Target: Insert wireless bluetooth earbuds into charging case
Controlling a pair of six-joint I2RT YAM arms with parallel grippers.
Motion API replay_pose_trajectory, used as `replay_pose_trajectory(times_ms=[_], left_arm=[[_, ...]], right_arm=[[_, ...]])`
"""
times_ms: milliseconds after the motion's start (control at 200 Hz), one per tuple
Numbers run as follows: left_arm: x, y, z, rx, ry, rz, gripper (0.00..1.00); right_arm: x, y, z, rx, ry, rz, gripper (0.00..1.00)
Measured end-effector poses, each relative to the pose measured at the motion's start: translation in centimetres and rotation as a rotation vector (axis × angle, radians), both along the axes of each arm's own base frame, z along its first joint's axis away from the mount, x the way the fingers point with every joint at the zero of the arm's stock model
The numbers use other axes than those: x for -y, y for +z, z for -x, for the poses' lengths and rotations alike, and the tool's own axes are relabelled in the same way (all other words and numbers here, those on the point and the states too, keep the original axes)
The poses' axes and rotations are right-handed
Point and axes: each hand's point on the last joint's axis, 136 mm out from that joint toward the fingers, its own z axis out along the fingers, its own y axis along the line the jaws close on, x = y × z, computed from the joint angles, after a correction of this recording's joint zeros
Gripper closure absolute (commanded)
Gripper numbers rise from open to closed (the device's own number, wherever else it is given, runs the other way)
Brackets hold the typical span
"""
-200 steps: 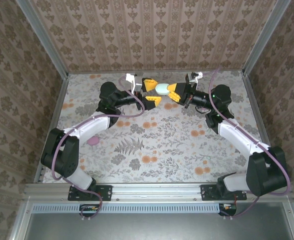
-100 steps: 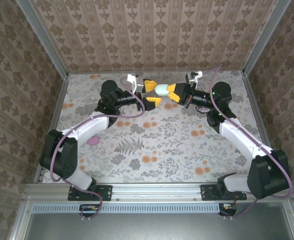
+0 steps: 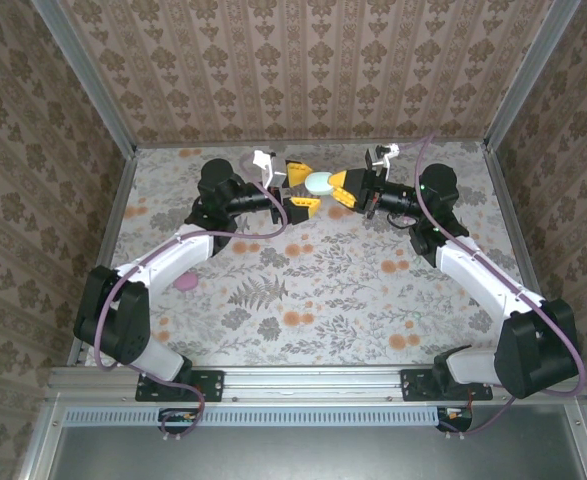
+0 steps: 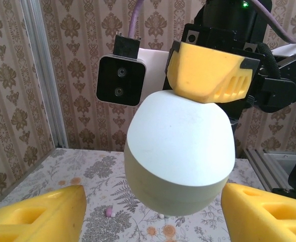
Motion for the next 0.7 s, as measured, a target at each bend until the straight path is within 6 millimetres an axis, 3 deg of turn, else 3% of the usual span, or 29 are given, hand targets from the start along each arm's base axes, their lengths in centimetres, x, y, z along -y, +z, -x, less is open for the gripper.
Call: replay_pose_trajectory(times_ms=[370, 700], left_arm=[[0.3, 1.1, 0.0, 0.01, -0.029, 0.032, 0.3], [0.3, 1.7, 0.3, 0.009, -0.052, 0.049, 0.34]], right_arm=[[0.0, 1.1, 0.2, 0.031, 0.01, -0.016, 0.8], [-0.3, 0.4, -0.3, 0.014, 0.026, -0.017, 0.79]])
